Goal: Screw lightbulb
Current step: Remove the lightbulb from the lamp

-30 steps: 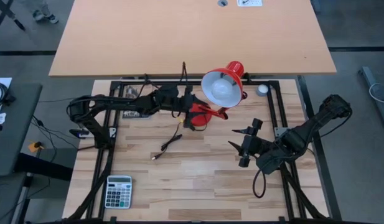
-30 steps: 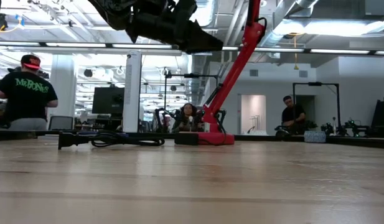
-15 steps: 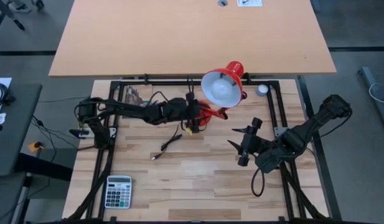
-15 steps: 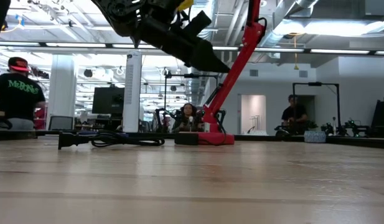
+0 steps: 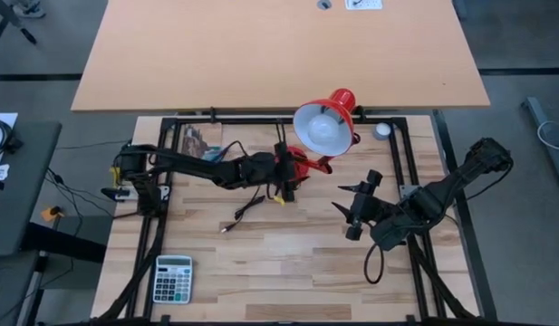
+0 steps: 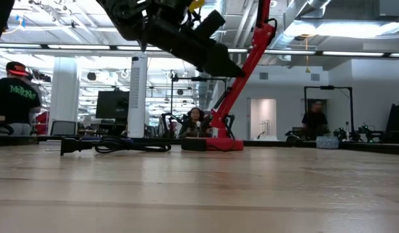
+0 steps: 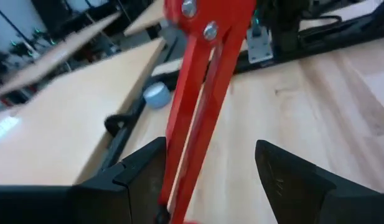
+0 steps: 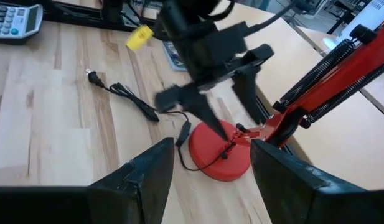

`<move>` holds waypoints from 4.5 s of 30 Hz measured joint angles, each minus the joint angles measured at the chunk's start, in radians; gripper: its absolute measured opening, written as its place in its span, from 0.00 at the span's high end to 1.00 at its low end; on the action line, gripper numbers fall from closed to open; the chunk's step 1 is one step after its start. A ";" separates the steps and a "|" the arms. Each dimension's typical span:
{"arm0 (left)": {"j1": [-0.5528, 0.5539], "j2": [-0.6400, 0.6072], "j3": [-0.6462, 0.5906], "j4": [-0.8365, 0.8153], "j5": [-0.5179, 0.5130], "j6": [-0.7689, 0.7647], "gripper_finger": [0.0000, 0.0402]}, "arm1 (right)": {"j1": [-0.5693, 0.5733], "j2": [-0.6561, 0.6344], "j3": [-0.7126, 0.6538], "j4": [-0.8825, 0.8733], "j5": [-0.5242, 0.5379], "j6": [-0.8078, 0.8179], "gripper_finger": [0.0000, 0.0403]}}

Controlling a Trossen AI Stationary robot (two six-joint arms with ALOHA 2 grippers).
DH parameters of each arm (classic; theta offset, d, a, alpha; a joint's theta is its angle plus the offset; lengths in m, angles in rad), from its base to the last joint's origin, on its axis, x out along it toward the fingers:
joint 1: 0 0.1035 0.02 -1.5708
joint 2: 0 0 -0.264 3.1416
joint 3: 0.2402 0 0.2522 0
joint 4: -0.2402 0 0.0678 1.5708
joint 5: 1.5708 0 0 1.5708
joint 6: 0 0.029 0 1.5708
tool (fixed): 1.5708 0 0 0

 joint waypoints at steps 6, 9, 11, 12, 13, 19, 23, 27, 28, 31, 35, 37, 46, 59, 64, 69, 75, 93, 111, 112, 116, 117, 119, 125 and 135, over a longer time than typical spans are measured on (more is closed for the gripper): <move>-0.017 0.040 0.001 0.105 -0.074 0.065 0.41 | 0.000 0.000 0.000 0.001 0.000 0.001 0.44; -0.017 0.050 0.002 0.118 -0.064 0.072 0.41 | 0.000 0.000 0.000 0.000 0.000 0.001 0.44; -0.018 0.050 0.000 0.115 -0.064 0.072 0.41 | 0.000 0.000 0.000 0.000 0.000 0.001 0.44; -0.020 0.050 0.000 0.120 -0.065 0.072 0.41 | 0.000 0.000 0.000 0.000 0.000 0.001 0.44; -0.020 0.049 0.001 0.122 -0.068 0.072 0.41 | 0.000 0.000 0.000 0.000 0.000 0.001 0.44; -0.012 0.049 0.000 0.125 -0.095 0.110 0.41 | -0.007 0.000 0.000 0.000 0.000 0.001 0.44; -0.020 0.049 0.000 0.133 -0.079 0.107 0.41 | -0.014 0.000 0.000 0.001 0.000 0.001 0.44; -0.020 0.049 0.000 0.106 -0.046 0.079 0.41 | -0.020 0.000 0.000 0.001 0.000 0.001 0.44; -0.019 0.049 0.000 0.108 -0.046 0.080 0.41 | -0.020 0.000 0.000 0.001 0.000 0.001 0.44; -0.014 0.049 0.000 0.154 -0.044 0.093 0.41 | -0.019 0.000 0.000 0.001 0.000 0.002 0.44; 0.009 0.049 0.005 0.153 0.031 0.101 0.41 | -0.019 0.000 0.000 0.001 0.000 0.002 0.44; 0.028 0.049 0.029 0.094 0.127 0.069 0.41 | -0.019 0.000 0.000 0.001 0.000 0.002 0.44; 0.116 0.049 0.174 -0.190 0.369 0.047 0.41 | -0.019 0.000 0.000 -0.003 0.000 0.002 0.44; 0.213 0.048 0.233 -0.305 0.707 0.085 0.41 | -0.019 0.000 0.000 -0.003 0.000 0.001 0.44; 0.214 0.048 0.233 -0.300 0.712 0.110 0.41 | -0.019 0.000 0.000 0.005 0.000 0.001 0.44; 0.230 0.048 0.233 -0.298 0.714 0.112 0.43 | -0.039 0.000 0.000 0.019 0.000 0.001 0.44; 0.220 0.048 0.233 -0.292 0.703 0.080 0.49 | -0.071 0.006 0.000 0.025 0.000 0.000 0.44; 0.192 0.048 0.233 -0.288 0.718 0.077 0.50 | -0.122 0.039 0.000 0.029 0.005 -0.027 0.44; 0.192 0.048 0.233 -0.282 0.647 0.054 0.50 | -0.282 0.039 0.000 0.479 0.135 -0.367 0.44; 0.192 0.048 0.233 -0.282 0.647 0.054 0.50 | -0.282 0.039 0.000 0.525 0.135 -0.411 0.44; 0.192 0.048 0.233 -0.282 0.647 0.054 0.50 | -0.276 0.039 0.000 0.692 0.137 -0.561 0.45; 0.192 0.048 0.233 -0.281 0.647 0.054 0.50 | -0.274 0.039 0.000 0.726 0.138 -0.593 0.46; 0.192 0.048 0.233 -0.281 0.647 0.054 0.50 | -0.268 0.039 0.000 0.790 0.163 -0.654 0.49; 0.192 0.048 0.233 -0.282 0.647 0.050 0.50 | -0.244 0.039 0.000 0.961 0.227 -0.823 0.64; 0.193 0.048 0.233 -0.299 0.643 -0.002 0.50 | -0.237 0.040 0.000 0.986 0.241 -0.862 0.86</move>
